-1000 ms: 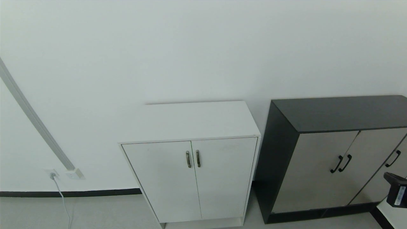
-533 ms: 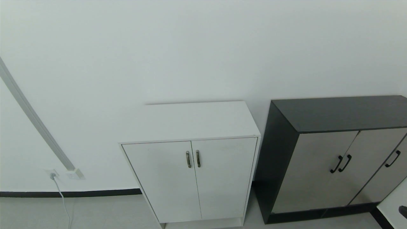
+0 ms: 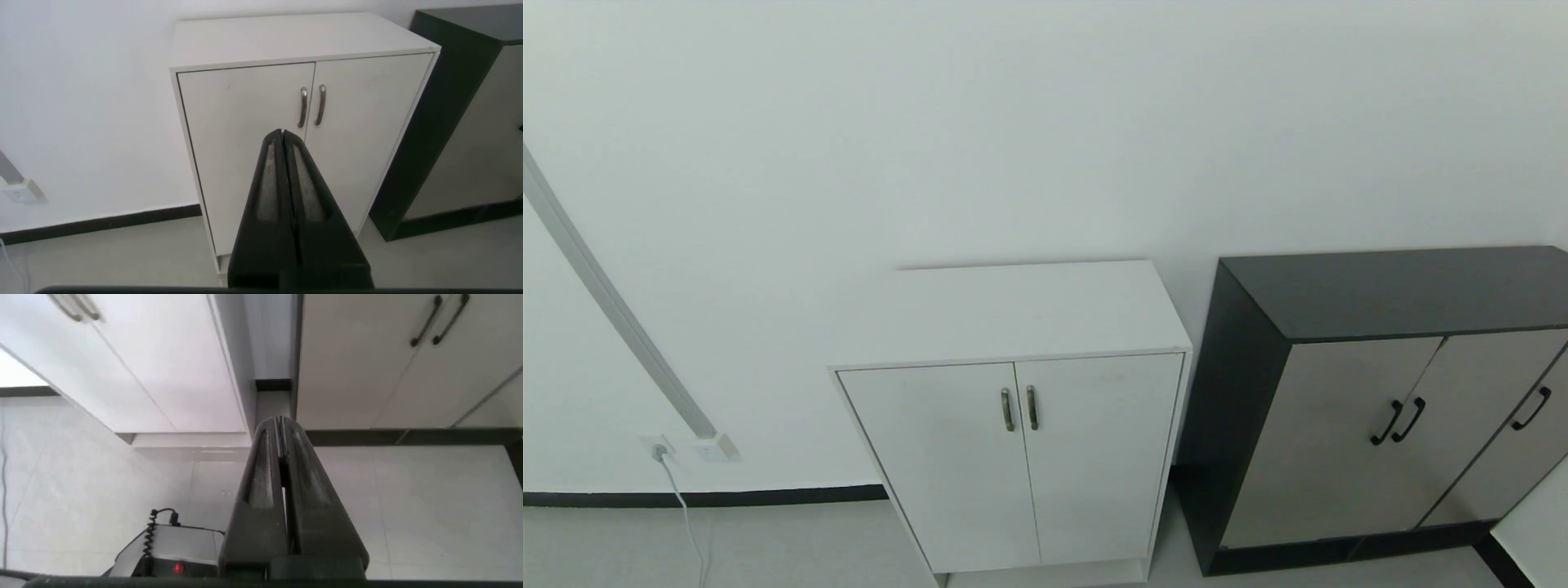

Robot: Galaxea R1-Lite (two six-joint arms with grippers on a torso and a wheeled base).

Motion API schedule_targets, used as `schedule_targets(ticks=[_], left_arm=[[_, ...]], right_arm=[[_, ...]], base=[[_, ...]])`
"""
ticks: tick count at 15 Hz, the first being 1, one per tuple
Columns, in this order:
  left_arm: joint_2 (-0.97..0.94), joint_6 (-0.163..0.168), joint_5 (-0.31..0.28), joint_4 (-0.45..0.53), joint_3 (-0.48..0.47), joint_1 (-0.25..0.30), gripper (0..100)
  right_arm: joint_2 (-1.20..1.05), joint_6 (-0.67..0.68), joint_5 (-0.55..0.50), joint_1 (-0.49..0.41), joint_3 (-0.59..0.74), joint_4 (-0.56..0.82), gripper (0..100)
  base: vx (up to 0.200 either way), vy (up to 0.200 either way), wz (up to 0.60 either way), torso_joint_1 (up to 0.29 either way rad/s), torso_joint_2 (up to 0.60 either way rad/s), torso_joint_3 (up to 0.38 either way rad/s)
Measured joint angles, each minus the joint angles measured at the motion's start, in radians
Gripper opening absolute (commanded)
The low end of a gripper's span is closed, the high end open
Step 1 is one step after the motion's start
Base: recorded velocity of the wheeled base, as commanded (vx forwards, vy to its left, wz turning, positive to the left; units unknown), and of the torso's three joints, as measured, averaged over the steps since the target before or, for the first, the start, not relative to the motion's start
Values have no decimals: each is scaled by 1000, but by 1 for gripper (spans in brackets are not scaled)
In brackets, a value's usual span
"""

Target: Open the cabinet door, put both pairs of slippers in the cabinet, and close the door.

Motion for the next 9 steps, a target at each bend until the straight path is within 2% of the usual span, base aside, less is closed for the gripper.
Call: schedule_targets(ticks=[9], left_arm=[[0,0,0,0,0,1,0]], right_arm=[[-45,-6,-1,17,44,3,0]], base=[[0,0,0,0,0,0]])
